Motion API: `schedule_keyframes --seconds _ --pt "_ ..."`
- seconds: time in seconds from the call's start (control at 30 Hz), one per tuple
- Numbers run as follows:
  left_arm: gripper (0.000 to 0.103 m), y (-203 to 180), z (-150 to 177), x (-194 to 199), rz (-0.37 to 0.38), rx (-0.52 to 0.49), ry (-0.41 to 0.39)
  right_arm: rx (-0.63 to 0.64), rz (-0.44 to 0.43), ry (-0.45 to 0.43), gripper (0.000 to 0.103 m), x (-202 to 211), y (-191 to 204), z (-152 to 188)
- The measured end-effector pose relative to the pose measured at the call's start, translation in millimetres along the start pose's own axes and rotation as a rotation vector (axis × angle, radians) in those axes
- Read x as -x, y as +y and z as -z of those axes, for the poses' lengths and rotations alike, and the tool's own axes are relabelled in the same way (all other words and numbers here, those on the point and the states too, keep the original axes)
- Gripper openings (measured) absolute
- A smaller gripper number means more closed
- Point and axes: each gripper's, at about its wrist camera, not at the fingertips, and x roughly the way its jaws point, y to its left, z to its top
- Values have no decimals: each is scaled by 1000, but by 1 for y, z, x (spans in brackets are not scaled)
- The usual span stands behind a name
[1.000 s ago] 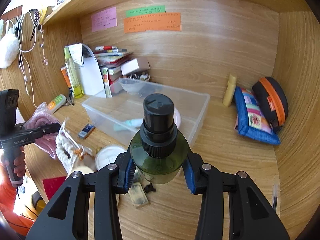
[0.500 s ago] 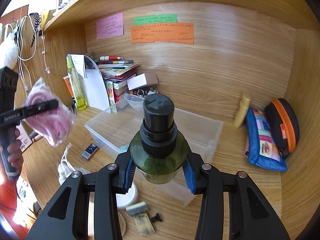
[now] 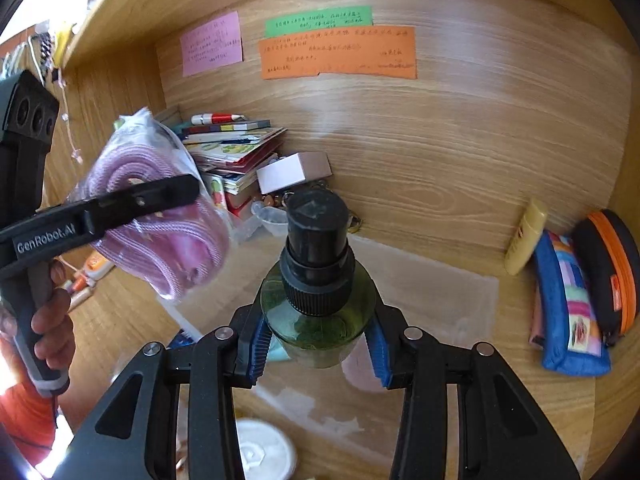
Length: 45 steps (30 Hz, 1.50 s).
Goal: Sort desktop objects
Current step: 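Lift the spray bottle and rope bag and carry both toward the clear bin, then lower both items into the bin and open both grippers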
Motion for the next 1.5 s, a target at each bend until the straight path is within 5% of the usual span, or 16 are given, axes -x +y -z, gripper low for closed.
schedule_keyframes --seconds 0.4,1.07,1.43,1.5 --pt "19 3 12 -49 -5 -32 104 44 28 99 38 -50 2 3" --pt "21 1 31 -69 -46 -71 203 82 18 146 38 -65 8 19" --pt "44 -4 25 -50 -26 -85 136 114 61 71 64 -55 13 15" --pt "58 -3 23 -42 -20 -83 106 113 77 57 65 -53 13 14"
